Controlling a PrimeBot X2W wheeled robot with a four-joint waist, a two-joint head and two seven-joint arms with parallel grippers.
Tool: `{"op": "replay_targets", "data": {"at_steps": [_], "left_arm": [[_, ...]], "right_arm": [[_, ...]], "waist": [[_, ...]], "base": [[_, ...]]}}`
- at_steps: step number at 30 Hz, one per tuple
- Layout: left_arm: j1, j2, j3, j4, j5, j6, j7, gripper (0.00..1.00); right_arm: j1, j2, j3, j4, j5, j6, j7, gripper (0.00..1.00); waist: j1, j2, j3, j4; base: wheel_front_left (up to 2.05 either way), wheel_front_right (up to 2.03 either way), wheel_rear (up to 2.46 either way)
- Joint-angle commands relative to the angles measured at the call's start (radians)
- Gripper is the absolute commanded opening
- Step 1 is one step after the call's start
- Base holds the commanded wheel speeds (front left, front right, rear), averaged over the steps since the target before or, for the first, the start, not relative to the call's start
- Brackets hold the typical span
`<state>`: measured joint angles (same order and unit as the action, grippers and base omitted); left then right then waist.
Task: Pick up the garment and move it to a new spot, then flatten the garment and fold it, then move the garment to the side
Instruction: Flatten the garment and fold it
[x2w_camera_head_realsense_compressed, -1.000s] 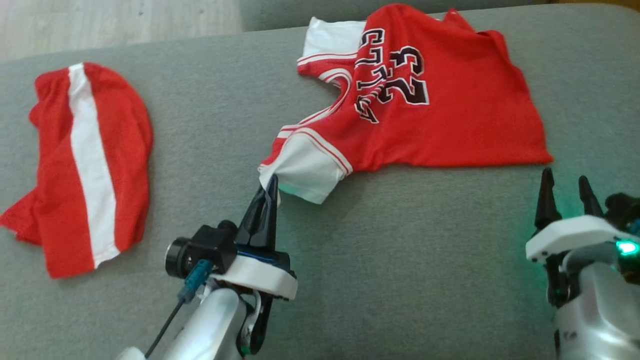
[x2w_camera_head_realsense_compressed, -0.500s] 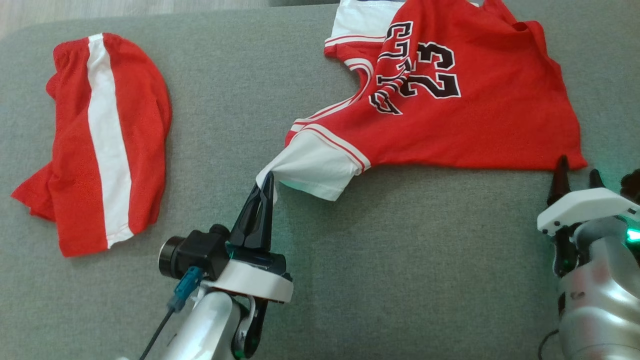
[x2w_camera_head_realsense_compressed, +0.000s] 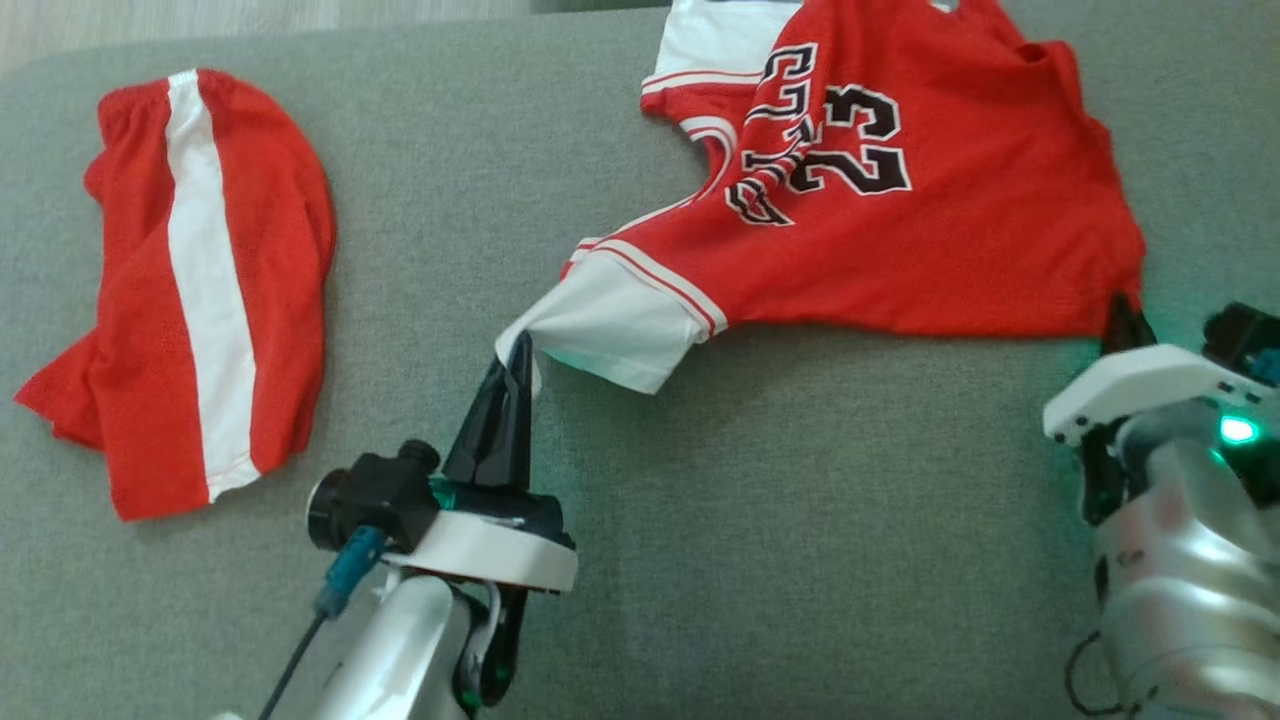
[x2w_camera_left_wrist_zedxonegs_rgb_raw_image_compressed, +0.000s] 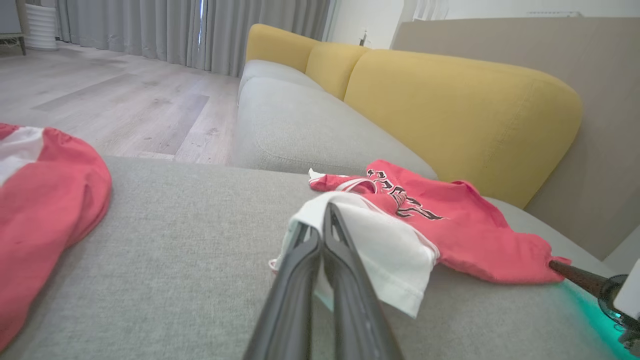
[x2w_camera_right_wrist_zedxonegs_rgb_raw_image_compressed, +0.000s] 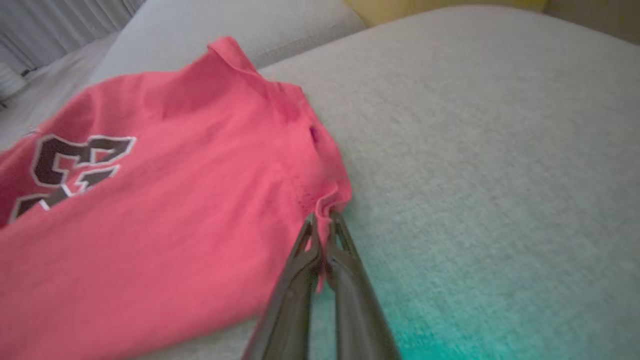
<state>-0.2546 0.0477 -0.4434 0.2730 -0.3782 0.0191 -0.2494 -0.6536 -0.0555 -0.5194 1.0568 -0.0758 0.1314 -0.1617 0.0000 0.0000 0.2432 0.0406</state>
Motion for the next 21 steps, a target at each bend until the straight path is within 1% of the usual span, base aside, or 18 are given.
{"op": "replay_targets", "data": {"at_steps": [1,3,5,7,10,13,17,21], "left_arm": [[-0.028,0.003,0.059,-0.051,-0.015,-0.002,-0.012,0.0],[-0.038,0.003,0.084,-0.062,-0.023,-0.004,-0.012,0.0],[-0.056,0.003,0.108,-0.077,-0.05,-0.012,-0.012,0.0],[-0.089,0.003,0.125,-0.093,-0.034,-0.024,-0.012,0.0],[-0.15,0.003,0.168,-0.127,-0.029,-0.038,-0.012,0.0],[-0.217,0.013,0.217,-0.176,-0.031,-0.048,-0.012,0.0],[-0.296,0.047,0.258,-0.263,-0.036,-0.054,-0.003,0.0],[-0.345,0.083,0.28,-0.397,-0.035,-0.044,0.05,0.0]], "right_arm": [[-0.071,0.005,0.09,-0.031,0.036,-0.001,-0.045,0.0],[-0.09,0.005,0.139,-0.057,0.071,-0.001,-0.061,0.0],[-0.102,0.005,0.213,-0.097,0.112,-0.001,-0.072,0.0],[-0.107,0.002,0.285,-0.156,0.173,-0.001,-0.078,0.0],[-0.108,-0.029,0.397,-0.276,0.255,-0.001,-0.078,0.0],[-0.107,-0.075,0.482,-0.42,0.329,-0.001,-0.055,0.0],[-0.099,-0.13,0.538,-0.615,0.387,-0.001,0.004,0.0],[-0.072,-0.156,0.54,-0.815,0.404,-0.001,0.104,0.0]], "waist": [[0.0,0.0,-0.026,-0.017],[0.0,0.0,-0.046,-0.027],[0.0,0.0,-0.071,-0.038],[0.0,0.0,-0.101,-0.049],[0.0,0.0,-0.144,-0.069],[0.0,0.0,-0.192,-0.091],[0.0,0.0,-0.25,-0.115],[0.0,0.0,-0.277,-0.13]], "base": [[0.0,0.0,0.0],[0.0,0.0,0.0],[0.0,0.0,0.0],[0.0,0.0,0.0],[0.0,0.0,0.0],[0.0,0.0,0.0],[0.0,0.0,0.0],[0.0,0.0,0.0]]}}
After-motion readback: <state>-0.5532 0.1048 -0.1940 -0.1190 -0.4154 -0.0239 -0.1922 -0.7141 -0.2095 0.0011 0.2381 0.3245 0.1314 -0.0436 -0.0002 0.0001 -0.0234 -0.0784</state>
